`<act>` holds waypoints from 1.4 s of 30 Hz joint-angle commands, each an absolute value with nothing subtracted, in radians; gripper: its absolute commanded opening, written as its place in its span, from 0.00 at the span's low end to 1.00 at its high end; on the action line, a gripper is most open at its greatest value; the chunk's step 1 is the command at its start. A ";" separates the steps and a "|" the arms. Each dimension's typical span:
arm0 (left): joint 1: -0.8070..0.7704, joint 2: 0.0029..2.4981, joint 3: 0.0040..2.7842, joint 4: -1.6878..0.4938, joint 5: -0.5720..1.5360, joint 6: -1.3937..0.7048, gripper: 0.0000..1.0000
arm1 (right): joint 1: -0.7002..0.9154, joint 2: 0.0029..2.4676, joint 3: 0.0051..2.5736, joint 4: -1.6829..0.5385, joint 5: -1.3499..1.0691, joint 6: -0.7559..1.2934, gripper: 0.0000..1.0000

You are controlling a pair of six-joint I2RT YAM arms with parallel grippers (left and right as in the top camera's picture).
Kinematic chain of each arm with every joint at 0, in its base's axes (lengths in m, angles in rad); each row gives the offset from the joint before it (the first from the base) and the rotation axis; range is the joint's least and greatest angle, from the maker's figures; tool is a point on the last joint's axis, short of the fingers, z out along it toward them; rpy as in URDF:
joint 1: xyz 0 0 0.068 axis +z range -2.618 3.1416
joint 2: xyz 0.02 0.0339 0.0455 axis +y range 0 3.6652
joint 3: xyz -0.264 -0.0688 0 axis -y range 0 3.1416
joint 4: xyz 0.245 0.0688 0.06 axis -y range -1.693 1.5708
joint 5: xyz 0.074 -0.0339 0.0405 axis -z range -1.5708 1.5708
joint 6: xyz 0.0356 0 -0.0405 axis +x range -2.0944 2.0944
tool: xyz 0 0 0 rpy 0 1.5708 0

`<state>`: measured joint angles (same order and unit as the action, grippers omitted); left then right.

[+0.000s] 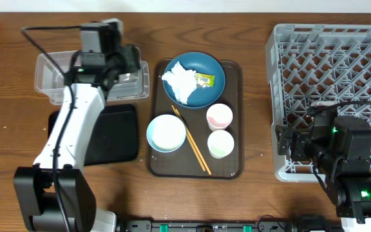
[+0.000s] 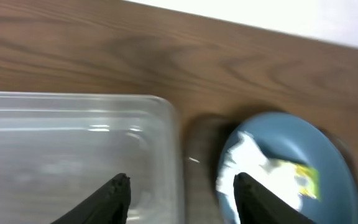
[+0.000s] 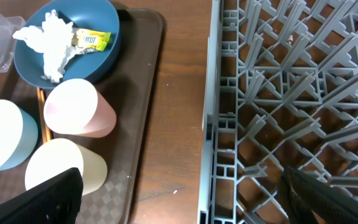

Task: Sort waste into correct bins and load items into the dishwasher rack

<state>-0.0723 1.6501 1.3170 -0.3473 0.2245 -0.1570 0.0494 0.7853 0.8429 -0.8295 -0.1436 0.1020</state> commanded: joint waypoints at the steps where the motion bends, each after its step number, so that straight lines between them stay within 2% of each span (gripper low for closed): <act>1: -0.140 1.699 1.324 -0.359 0.280 -0.154 0.58 | 0.054 0.784 0.863 -0.830 -0.154 0.093 0.99; 9: -0.304 1.869 1.324 -0.300 0.279 -0.149 0.63 | 0.054 0.784 0.863 -0.834 -0.155 0.093 0.99; 10: -0.320 1.890 1.324 -0.284 0.275 -0.149 0.66 | 0.054 0.784 0.863 -0.834 -0.155 0.093 0.99; 20: -0.408 2.033 1.324 -0.222 0.138 -0.146 0.66 | 0.054 0.784 0.863 -0.835 -0.154 0.093 0.99; 22: -0.412 2.034 1.324 -0.222 0.138 -0.146 0.56 | 0.054 0.784 0.863 -0.835 -0.155 0.093 0.99; 23: -0.412 2.034 1.324 -0.221 0.138 -0.146 0.48 | 0.054 0.784 0.863 -0.835 -0.155 0.093 0.99; 26: -0.411 2.032 1.324 -0.223 0.138 -0.146 0.12 | 0.054 0.784 0.863 -0.836 -0.154 0.093 0.99; 27: -0.411 2.030 1.324 -0.227 0.138 -0.146 0.05 | 0.054 0.784 0.863 -0.838 -0.155 0.093 0.99; 36: -0.374 1.850 1.324 -0.276 0.135 -0.146 0.06 | 0.054 0.784 0.863 -0.850 -0.154 0.093 0.99; 42: -0.262 1.676 1.324 -0.350 -0.011 -0.146 0.06 | 0.054 0.784 0.863 -0.849 -0.154 0.093 0.99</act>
<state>-0.3176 1.7351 1.3174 -0.3305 0.0891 -0.1528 0.0494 0.7853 0.8429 -0.8490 -0.1463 0.1020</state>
